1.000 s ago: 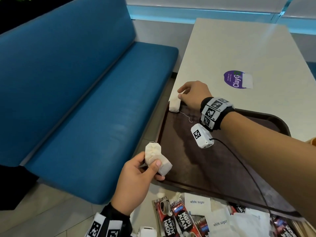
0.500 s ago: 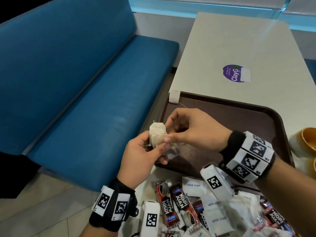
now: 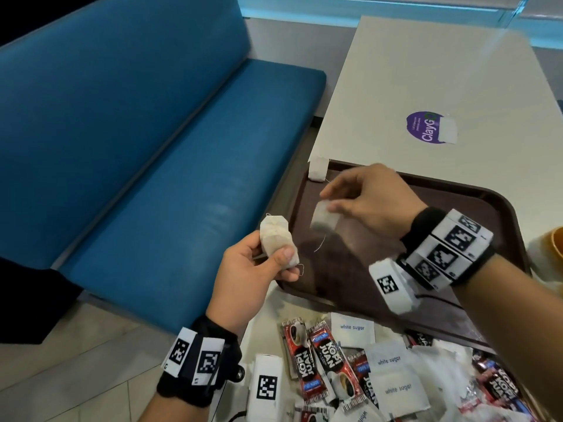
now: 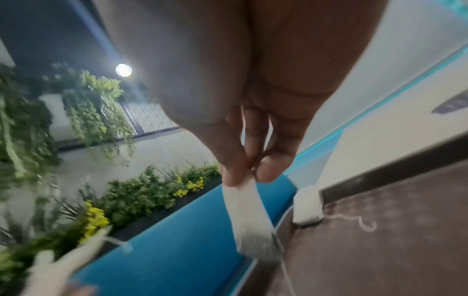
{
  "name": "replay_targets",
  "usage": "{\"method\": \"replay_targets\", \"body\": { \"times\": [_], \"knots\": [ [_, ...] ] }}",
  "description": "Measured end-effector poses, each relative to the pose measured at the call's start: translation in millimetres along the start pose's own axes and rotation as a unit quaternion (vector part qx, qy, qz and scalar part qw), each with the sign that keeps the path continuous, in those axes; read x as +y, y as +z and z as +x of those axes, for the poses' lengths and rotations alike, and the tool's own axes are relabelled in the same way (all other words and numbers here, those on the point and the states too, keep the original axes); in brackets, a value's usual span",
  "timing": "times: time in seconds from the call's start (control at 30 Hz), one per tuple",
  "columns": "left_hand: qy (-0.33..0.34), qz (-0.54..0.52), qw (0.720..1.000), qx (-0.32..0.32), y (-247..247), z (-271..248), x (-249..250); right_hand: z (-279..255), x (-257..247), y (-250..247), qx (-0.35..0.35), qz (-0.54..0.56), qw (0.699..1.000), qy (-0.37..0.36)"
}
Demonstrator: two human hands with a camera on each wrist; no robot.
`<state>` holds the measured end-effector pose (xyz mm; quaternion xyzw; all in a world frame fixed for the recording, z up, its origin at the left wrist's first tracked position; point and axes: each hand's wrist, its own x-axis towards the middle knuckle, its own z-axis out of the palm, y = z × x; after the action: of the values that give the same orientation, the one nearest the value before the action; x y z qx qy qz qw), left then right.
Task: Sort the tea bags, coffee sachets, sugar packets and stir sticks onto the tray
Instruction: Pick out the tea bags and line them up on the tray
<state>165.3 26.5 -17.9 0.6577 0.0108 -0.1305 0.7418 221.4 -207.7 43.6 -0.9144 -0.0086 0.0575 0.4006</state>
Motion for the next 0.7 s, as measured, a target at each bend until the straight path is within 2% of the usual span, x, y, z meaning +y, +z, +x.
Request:
{"method": "replay_targets", "body": {
  "times": [0.1,0.17,0.4,0.7],
  "knots": [
    [-0.005,0.014,1.0,-0.003,-1.4,2.0,-4.0,36.9,7.6,-5.9,0.074,-0.039,0.997,0.003],
    [-0.013,0.019,1.0,-0.011,-1.5,2.8,-7.2,60.1,16.3,-8.3,0.088,-0.037,0.995,0.02],
    [-0.033,0.043,0.998,-0.022,-5.6,3.5,-18.9,102.8,12.7,-8.3,-0.036,0.015,0.999,0.029],
    [-0.035,0.075,0.997,-0.011,-15.2,8.1,-16.6,133.8,28.7,12.6,0.026,-0.105,0.992,0.066]
  ]
}}
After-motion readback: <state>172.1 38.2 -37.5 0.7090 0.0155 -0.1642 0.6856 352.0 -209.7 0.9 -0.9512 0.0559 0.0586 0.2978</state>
